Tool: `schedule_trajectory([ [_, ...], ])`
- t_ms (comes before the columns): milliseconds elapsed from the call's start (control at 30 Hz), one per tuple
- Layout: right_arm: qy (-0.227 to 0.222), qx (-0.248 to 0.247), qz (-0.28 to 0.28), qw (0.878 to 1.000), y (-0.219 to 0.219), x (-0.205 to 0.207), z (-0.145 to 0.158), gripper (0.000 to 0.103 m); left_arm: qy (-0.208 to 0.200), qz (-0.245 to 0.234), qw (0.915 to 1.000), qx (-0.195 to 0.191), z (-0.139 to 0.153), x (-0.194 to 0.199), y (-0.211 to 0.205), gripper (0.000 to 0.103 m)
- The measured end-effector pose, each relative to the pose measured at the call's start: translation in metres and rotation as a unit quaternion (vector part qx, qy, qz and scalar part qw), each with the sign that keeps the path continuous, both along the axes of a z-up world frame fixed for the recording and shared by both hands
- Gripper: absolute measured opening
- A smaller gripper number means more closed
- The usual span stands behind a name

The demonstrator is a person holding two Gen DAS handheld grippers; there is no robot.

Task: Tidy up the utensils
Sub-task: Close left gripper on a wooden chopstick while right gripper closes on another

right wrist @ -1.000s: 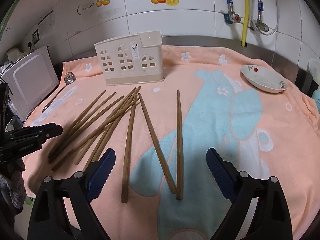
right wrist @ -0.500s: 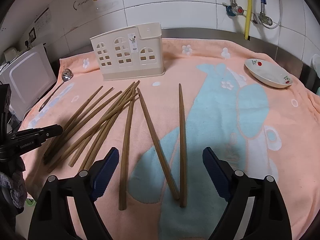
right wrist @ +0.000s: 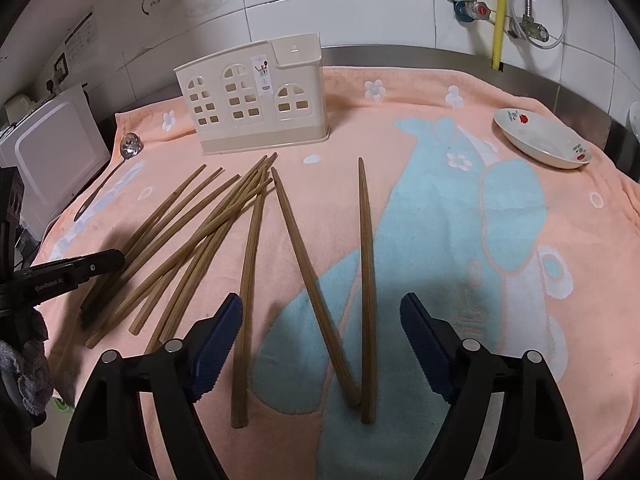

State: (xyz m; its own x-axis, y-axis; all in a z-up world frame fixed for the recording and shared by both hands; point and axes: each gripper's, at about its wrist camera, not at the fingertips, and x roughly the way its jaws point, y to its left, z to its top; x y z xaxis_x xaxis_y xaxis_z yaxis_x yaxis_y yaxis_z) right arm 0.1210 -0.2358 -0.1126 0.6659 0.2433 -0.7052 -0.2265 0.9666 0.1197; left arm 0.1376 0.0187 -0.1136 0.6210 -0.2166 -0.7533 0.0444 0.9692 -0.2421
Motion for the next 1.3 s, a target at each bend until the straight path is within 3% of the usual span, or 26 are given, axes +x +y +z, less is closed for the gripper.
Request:
schedule_trajectory([
  [400,-0.003,0.003,0.016,1.000,0.004,-0.002,0.002,0.064,-0.021,0.001,0.9998,0.004,0.014,-0.003,0.003,0.006],
  [833,-0.002,0.003,0.030,1.000,-0.007,-0.003,-0.005,0.038,-0.054,-0.002,0.9985,0.010,0.036,-0.004,0.006,0.006],
  [1300,0.003,0.023,0.014,1.000,-0.024,-0.010,-0.008,0.026,-0.059,-0.004,0.9981,0.016,0.042,-0.001,0.006,0.006],
])
